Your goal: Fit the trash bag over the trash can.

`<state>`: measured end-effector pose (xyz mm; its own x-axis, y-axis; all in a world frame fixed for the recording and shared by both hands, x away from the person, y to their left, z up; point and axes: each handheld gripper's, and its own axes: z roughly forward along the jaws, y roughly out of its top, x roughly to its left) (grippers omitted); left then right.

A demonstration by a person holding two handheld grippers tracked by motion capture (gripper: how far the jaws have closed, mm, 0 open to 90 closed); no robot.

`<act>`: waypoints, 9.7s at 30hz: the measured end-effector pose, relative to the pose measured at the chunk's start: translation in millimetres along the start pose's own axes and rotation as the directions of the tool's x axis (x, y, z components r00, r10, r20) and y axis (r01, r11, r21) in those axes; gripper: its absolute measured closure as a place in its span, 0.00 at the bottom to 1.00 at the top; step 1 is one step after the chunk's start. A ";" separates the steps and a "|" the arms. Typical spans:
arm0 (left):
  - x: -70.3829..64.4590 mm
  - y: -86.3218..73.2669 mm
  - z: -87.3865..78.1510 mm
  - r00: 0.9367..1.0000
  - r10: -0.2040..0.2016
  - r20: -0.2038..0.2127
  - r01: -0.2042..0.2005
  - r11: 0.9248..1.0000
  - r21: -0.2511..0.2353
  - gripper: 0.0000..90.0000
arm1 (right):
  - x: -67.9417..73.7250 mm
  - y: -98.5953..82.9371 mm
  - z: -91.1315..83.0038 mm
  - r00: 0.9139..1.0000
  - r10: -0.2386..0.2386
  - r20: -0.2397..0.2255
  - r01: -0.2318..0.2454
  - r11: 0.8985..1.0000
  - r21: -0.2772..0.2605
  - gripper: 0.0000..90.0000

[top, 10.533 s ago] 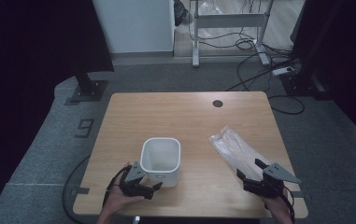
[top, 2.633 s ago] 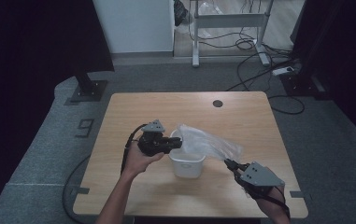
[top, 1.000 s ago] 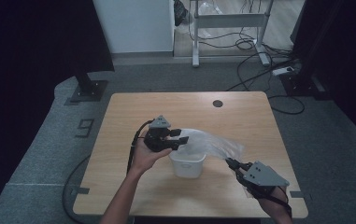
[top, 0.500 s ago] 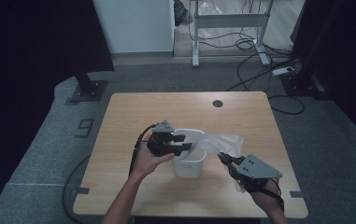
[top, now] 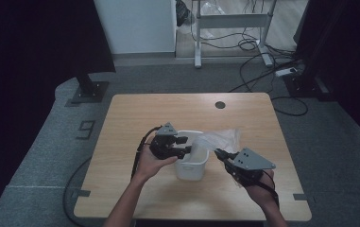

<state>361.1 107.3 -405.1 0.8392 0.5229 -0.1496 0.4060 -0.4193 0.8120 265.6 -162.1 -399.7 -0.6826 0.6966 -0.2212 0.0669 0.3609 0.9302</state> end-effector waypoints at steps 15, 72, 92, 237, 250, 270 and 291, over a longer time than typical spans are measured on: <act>-3.8 -1.0 -44.9 1.000 0.004 0.018 -0.002 0.994 -0.112 0.54 | 0.6 -0.9 4.3 1.000 0.001 0.000 -0.001 1.000 0.031 0.97; -31.9 -5.3 -14.1 0.990 0.100 -0.098 -0.107 0.991 -0.074 0.83 | 14.6 18.4 31.6 0.997 -0.035 -0.075 0.040 0.997 0.064 0.97; -8.9 -13.9 -20.1 0.980 -0.092 -0.178 0.075 0.992 -0.102 1.00 | 29.1 8.4 -31.5 0.998 0.042 0.043 -0.037 0.993 -0.112 0.47; -30.5 22.2 -7.0 0.992 -0.037 -0.123 0.019 0.989 -0.145 0.42 | -10.7 -8.7 10.3 0.999 0.024 0.040 -0.028 0.995 0.097 0.97; -36.0 11.2 1.8 0.990 -0.020 -0.140 0.009 0.996 -0.085 0.96 | -13.0 -9.9 9.4 0.998 0.021 0.053 -0.026 0.994 0.104 0.96; -39.4 -1.1 -6.4 0.989 -0.001 -0.146 -0.021 0.988 -0.153 1.00 | -16.5 18.8 -18.0 0.991 0.117 0.068 -0.112 0.991 -0.074 0.61; -39.2 -8.4 -4.4 0.990 -0.015 -0.140 -0.008 0.987 -0.160 1.00 | 5.2 24.3 32.7 0.989 0.144 -0.041 -0.144 0.990 -0.002 0.69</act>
<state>323.2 93.6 -403.7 0.7739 0.6281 -0.0813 0.3364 -0.2989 0.8930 287.5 -129.4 -387.9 -0.6947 0.7156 -0.0727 0.1635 0.2556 0.9529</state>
